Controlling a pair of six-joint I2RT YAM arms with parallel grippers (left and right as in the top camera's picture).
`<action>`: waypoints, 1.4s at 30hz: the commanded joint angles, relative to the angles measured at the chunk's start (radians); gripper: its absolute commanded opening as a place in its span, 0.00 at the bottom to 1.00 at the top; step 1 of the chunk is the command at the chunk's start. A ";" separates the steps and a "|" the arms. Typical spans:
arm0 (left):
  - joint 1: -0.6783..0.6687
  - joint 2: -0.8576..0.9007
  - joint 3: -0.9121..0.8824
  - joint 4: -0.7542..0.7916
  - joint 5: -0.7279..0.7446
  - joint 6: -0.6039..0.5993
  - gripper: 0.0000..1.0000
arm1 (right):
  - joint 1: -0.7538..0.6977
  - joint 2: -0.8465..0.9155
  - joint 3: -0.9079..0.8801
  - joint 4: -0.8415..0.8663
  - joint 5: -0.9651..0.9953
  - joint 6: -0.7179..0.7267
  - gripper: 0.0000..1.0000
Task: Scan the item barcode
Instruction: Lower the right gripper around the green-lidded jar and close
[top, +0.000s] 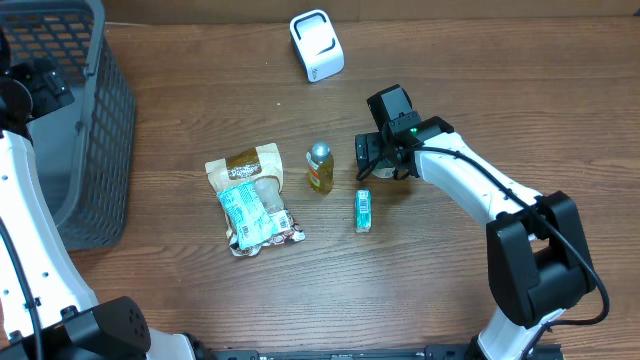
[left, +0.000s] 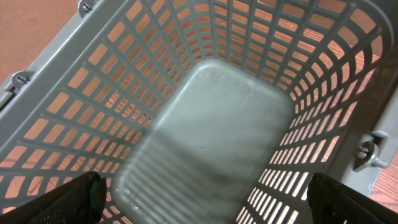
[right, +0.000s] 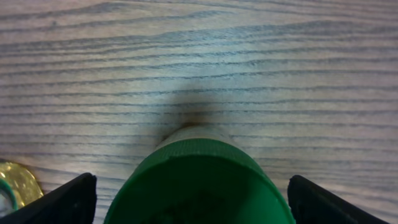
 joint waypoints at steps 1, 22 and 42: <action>-0.002 -0.002 0.014 0.000 0.008 0.019 0.99 | 0.001 0.001 0.007 0.000 0.025 -0.006 0.92; -0.002 -0.002 0.014 0.000 0.008 0.019 0.99 | 0.001 -0.013 0.054 -0.126 0.024 -0.033 0.59; -0.002 -0.002 0.014 0.000 0.008 0.019 1.00 | 0.001 -0.012 0.060 -0.311 -0.016 -0.024 1.00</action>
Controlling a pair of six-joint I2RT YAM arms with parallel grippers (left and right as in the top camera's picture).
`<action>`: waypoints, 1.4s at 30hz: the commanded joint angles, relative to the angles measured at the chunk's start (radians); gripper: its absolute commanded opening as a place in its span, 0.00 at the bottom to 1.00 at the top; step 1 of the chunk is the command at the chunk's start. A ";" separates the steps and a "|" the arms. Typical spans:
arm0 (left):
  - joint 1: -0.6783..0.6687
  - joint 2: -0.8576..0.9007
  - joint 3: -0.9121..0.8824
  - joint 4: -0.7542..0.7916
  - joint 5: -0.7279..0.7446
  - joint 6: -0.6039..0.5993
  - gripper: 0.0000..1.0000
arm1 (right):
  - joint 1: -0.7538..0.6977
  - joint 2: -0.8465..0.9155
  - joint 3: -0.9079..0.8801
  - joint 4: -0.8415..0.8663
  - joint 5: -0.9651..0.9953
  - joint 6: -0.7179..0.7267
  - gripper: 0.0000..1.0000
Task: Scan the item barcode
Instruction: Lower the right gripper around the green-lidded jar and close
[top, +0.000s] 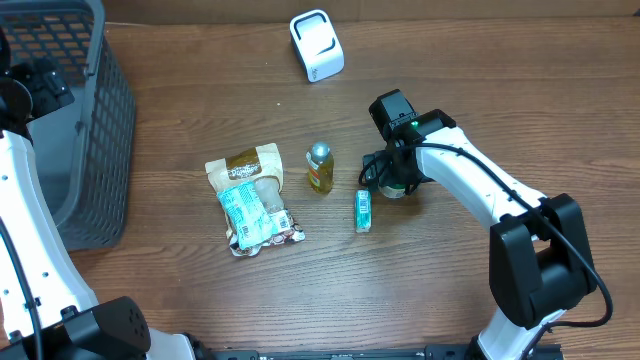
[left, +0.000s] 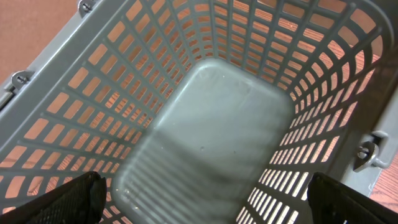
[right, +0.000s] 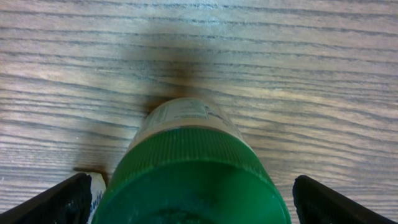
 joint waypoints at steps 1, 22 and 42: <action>-0.002 -0.002 0.014 0.000 0.008 0.019 0.99 | 0.001 -0.008 0.003 0.005 -0.004 0.002 1.00; -0.002 -0.002 0.014 0.000 0.007 0.019 0.99 | -0.002 0.078 -0.006 0.022 0.000 0.005 0.94; -0.002 -0.002 0.014 0.000 0.007 0.019 1.00 | -0.033 0.078 -0.006 0.042 -0.031 0.032 0.77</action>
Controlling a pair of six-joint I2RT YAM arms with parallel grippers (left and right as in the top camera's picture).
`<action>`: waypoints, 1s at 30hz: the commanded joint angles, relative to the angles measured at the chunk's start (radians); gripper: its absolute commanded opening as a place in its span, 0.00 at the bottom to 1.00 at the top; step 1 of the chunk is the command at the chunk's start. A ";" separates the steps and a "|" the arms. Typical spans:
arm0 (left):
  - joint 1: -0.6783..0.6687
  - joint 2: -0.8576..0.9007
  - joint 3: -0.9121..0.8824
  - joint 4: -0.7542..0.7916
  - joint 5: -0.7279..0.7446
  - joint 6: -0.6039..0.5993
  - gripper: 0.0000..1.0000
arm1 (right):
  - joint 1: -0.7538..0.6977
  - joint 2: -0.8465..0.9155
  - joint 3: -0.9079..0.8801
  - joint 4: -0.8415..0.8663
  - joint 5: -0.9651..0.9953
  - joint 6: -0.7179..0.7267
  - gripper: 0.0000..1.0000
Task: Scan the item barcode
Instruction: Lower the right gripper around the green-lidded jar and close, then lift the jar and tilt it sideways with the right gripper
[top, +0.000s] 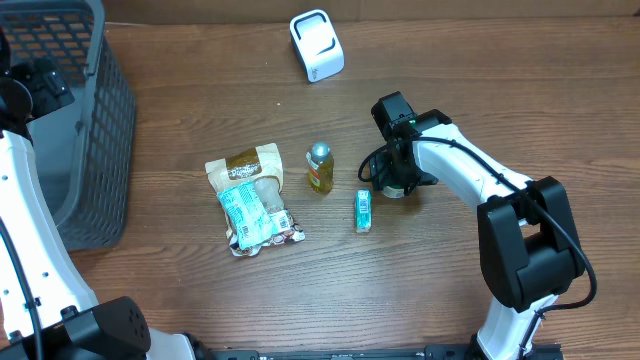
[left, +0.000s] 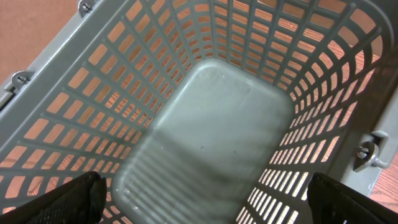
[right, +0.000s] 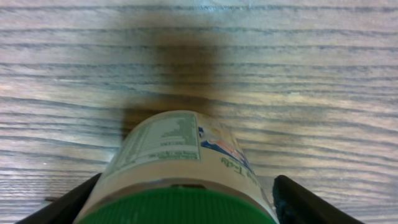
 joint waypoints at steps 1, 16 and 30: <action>-0.002 -0.002 0.014 0.000 0.008 0.019 1.00 | -0.005 -0.003 -0.003 0.006 -0.002 0.005 0.76; -0.002 -0.002 0.014 0.000 0.007 0.019 1.00 | -0.005 -0.034 -0.002 -0.006 -0.001 0.052 0.58; -0.002 -0.002 0.014 0.000 0.007 0.019 1.00 | -0.005 -0.347 -0.002 -0.112 -0.103 0.104 0.54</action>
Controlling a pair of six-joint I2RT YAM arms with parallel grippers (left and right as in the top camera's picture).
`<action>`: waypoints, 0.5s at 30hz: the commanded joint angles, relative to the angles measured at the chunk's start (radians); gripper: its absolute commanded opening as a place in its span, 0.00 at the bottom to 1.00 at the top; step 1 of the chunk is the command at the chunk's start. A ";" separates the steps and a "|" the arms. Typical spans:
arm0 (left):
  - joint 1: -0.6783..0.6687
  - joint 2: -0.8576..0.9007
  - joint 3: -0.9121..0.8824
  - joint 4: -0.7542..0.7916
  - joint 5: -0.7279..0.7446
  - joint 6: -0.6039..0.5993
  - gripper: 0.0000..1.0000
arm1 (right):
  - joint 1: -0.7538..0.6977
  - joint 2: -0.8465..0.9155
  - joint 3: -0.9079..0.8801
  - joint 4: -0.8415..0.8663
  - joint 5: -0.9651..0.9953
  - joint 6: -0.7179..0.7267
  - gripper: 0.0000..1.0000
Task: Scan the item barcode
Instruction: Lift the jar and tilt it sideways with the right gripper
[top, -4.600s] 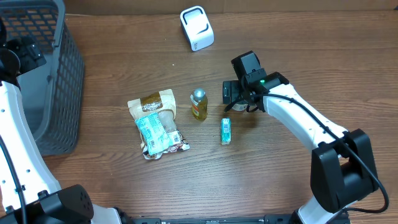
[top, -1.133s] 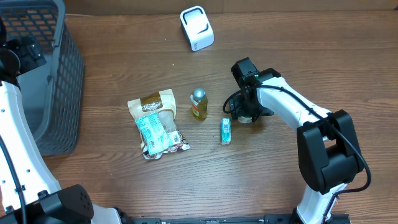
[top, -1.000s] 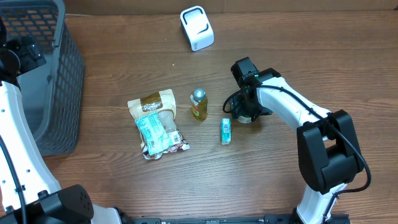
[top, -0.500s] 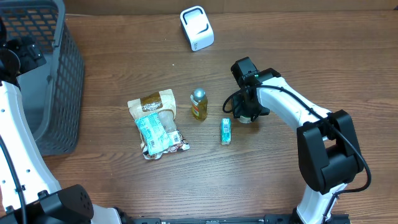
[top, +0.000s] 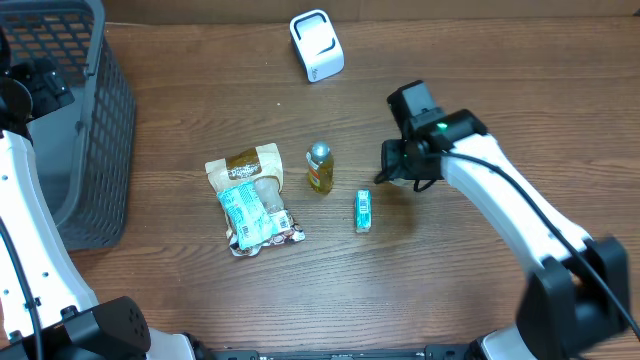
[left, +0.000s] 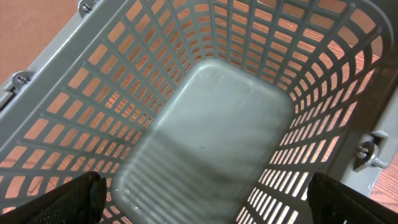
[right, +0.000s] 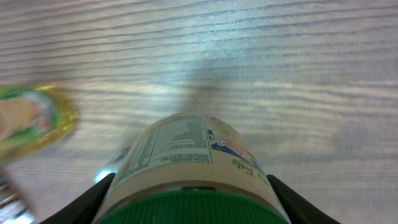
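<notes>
A jar with a green cap and a printed label (right: 186, 155) fills the right wrist view, held off the wood between the two fingers (right: 93, 199). My right gripper (top: 400, 168) is shut on it; from overhead the jar is mostly hidden beneath the gripper. The white barcode scanner (top: 317, 45) stands at the far middle of the table, apart from the gripper. My left gripper (left: 205, 208) is open with nothing between its fingers, hanging over the grey basket (left: 217, 124).
A small golden bottle (top: 319, 167), a teal pack (top: 363, 211) and a snack bag (top: 250, 200) lie left of the right gripper. The grey basket (top: 95, 150) stands at the table's left edge.
The right gripper, then low around the jar on the table, now holds it raised and a little further right. The golden bottle shows at the left of the wrist view. The left arm is unchanged.
The right gripper first stood open above the jar's green cap. It was then lower, with its fingers on either side of the jar, then tight against its sides on the table. Now it holds the jar clear of the wood. The left gripper stayed over the basket.
</notes>
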 joint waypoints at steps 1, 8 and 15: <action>-0.002 -0.002 0.014 0.000 0.007 0.019 1.00 | -0.004 -0.081 0.005 -0.056 -0.092 0.034 0.54; -0.002 -0.002 0.014 0.000 0.008 0.019 0.99 | -0.002 -0.084 0.005 -0.203 -0.271 0.034 0.54; -0.002 -0.002 0.014 0.000 0.007 0.019 1.00 | -0.001 -0.084 0.005 -0.296 -0.550 0.034 0.59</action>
